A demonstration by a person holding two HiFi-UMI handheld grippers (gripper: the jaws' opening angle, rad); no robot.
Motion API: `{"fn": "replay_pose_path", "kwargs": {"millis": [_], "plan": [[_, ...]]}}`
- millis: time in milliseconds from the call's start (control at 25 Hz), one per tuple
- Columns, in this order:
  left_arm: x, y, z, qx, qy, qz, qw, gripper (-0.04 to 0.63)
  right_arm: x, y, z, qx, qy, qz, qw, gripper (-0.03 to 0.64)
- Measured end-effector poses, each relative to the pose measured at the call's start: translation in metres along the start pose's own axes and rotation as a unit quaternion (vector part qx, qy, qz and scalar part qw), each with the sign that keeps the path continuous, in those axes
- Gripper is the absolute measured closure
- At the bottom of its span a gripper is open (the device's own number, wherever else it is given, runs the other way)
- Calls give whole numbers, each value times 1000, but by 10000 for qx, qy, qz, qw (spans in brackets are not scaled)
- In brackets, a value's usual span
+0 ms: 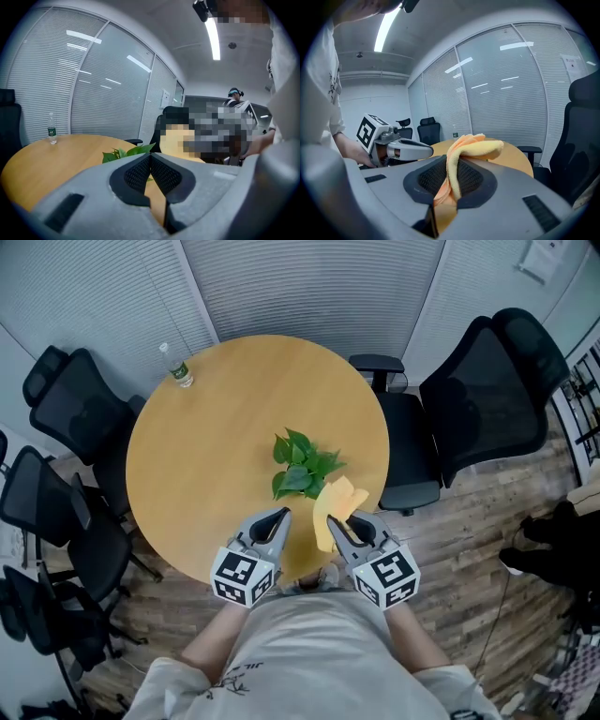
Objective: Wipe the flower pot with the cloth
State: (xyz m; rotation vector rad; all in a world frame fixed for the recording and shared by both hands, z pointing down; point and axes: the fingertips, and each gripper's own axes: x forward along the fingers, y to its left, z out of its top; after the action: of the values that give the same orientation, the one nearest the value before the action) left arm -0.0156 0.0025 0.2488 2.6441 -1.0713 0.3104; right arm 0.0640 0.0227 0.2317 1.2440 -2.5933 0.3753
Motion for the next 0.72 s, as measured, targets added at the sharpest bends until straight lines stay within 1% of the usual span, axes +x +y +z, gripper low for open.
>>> {"fn": "replay_pose_path", "kwargs": {"millis": [360,720], "plan": [[2,-5,-3,47,76,-84,9999,584,-2,2,-2,-2,9,-5,10000,561],[1,-5,-3,97,116,-54,9999,584,0,6,-4,-46,38,83,9999,563]]}}
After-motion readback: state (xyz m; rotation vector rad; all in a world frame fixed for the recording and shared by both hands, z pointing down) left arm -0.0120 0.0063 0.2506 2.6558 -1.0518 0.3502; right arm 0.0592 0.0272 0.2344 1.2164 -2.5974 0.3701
